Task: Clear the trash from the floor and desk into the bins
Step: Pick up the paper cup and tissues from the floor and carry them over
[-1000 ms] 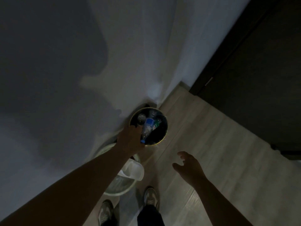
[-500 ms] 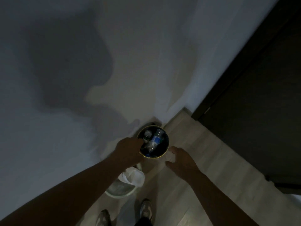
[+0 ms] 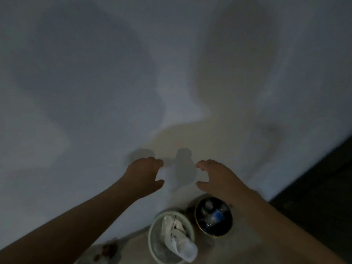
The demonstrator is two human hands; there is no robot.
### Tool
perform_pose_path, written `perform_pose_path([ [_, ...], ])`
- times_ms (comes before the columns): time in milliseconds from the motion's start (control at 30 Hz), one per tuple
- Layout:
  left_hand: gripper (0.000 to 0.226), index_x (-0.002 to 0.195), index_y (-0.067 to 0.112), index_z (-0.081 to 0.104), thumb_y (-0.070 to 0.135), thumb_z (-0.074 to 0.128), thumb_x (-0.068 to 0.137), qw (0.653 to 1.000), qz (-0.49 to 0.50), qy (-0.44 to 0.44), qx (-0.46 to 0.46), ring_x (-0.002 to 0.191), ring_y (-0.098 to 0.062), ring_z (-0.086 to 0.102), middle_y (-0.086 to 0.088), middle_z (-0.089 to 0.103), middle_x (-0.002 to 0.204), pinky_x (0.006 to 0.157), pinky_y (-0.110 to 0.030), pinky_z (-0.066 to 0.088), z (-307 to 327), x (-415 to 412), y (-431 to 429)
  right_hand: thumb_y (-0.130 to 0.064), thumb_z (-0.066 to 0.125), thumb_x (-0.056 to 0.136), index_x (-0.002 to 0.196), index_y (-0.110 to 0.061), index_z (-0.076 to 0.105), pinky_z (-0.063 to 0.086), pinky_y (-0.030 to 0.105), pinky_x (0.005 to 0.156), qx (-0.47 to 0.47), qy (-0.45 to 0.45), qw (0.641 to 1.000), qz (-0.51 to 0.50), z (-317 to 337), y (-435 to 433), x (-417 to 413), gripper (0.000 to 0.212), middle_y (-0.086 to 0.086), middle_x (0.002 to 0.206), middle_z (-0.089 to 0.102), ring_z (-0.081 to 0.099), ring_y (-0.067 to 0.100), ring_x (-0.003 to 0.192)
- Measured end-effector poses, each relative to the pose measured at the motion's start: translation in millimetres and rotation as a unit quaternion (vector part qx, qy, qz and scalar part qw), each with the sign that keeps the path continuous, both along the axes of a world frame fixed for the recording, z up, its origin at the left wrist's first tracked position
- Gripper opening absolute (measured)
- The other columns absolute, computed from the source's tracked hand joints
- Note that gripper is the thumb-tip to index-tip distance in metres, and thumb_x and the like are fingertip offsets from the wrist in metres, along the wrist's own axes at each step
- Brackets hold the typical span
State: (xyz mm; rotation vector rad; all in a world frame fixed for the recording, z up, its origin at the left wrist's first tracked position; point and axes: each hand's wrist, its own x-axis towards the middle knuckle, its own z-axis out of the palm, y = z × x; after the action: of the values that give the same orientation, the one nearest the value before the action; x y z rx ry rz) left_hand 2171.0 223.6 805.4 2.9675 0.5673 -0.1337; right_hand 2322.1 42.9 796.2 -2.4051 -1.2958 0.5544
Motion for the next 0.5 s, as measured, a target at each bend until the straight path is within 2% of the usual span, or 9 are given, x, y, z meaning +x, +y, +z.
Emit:
perform_pose_path([
  [200,0.052,0.132,0.028,0.05,0.048,0.059,0.085,0.987,0.143,-0.075,0.026,0.109,-0.014,0.059,0.006,0.06,0.124,0.093,-0.027,0.047,67.1,-174.8,39.2,-0.034,0.065,0.085,0.135,-0.022,0.049,0.038,0.023,0.093,0.066,-0.064,0.98,0.178,69.6,97.8,-134.2,0.054,-0.001,0.127,0.054,0.052,0.016,0.116],
  [300,0.051,0.131,0.029,0.05,0.05,0.059,0.085,0.969,0.216,-0.102,0.058,0.107,-0.011,0.06,0.008,0.06,0.123,0.09,-0.024,0.046,97.8,-274.8,43.8,-0.033,0.066,0.083,0.133,-0.023,0.05,0.035,0.022,0.094,0.094,-0.095,0.958,0.256,105.2,130.3,-217.4,0.054,-0.002,0.129,0.055,0.051,0.015,0.117],
  [400,0.051,0.13,0.03,0.05,0.051,0.059,0.085,0.948,0.28,-0.121,0.089,0.105,-0.011,0.06,0.01,0.06,0.122,0.088,-0.024,0.047,125.1,-373.6,34.5,-0.035,0.066,0.083,0.132,-0.023,0.051,0.04,0.025,0.097,0.127,-0.11,0.931,0.325,142.7,151.8,-305.2,0.053,-0.003,0.128,0.055,0.053,0.014,0.116],
  [500,0.051,0.129,0.03,0.051,0.051,0.06,0.084,0.922,0.346,-0.134,0.112,0.105,-0.012,0.06,0.01,0.06,0.12,0.088,-0.028,0.049,148.5,-472.1,14.4,-0.037,0.064,0.083,0.13,-0.026,0.052,0.042,0.026,0.094,0.171,-0.124,0.897,0.389,171.8,162.8,-399.6,0.05,-0.006,0.124,0.056,0.054,0.012,0.113],
])
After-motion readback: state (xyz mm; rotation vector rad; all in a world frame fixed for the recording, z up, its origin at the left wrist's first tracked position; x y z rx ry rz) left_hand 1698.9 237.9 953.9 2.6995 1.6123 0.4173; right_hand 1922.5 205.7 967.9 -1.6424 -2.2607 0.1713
